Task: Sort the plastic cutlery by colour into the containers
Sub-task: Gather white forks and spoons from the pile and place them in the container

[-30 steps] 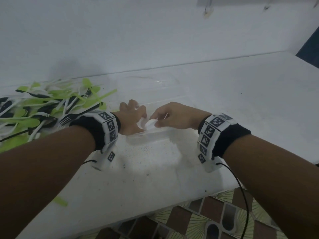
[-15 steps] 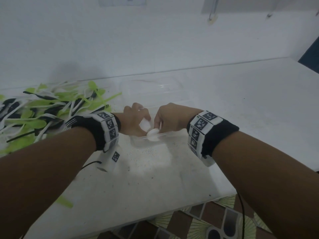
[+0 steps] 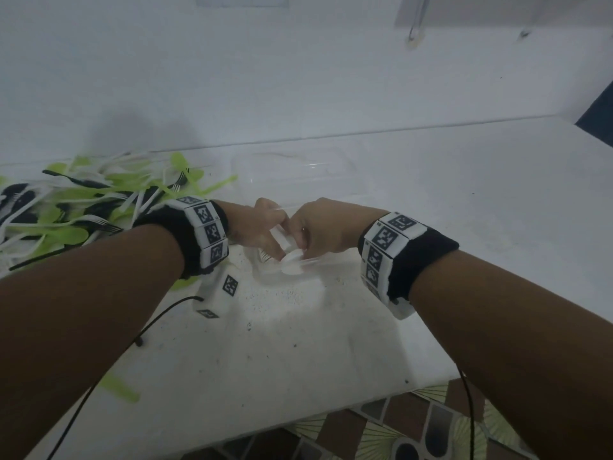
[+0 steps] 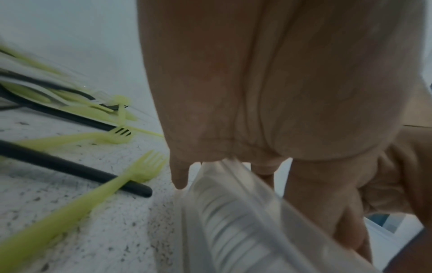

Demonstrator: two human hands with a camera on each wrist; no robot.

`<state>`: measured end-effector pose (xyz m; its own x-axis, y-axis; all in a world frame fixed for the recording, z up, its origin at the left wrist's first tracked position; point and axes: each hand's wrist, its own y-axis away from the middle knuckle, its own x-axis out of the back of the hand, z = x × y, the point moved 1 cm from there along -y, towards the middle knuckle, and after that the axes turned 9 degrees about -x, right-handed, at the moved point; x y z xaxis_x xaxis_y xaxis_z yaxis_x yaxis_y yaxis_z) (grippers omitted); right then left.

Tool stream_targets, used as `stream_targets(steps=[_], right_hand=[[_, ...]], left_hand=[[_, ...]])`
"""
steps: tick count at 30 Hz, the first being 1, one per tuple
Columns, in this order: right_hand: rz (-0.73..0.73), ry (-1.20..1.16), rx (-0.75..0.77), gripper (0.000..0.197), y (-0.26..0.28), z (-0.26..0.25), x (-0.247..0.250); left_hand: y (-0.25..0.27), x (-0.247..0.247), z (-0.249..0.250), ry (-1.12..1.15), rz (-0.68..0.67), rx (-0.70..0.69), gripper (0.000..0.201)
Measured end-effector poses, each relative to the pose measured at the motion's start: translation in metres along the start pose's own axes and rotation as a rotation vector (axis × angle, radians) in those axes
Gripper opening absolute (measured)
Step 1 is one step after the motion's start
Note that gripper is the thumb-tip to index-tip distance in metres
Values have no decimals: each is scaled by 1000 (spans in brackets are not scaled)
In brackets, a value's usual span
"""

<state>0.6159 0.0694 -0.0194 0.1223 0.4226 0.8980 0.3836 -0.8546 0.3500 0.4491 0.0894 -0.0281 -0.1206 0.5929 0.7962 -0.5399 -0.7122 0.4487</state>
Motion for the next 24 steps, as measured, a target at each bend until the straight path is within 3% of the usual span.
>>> stream_targets(steps=[3, 5, 8, 11, 18, 24], right_hand=[[18, 30, 36, 7, -2, -9, -6], [46, 52, 53, 18, -6, -11, -12], [79, 79, 39, 26, -7, -9, -14], [23, 15, -4, 21, -6, -1, -14], [-136, -167, -18, 17, -3, 8, -2], [-96, -320, -75, 16, 8, 20, -4]], left_hand=[[-1, 2, 2, 8, 26, 0, 67], [-2, 2, 4, -11, 49, 5, 69], [-2, 0, 1, -3, 48, 6, 53], [0, 2, -2, 52, 13, 8, 37], [-2, 1, -2, 110, 3, 25, 56], [-2, 1, -2, 54, -32, 34, 75]])
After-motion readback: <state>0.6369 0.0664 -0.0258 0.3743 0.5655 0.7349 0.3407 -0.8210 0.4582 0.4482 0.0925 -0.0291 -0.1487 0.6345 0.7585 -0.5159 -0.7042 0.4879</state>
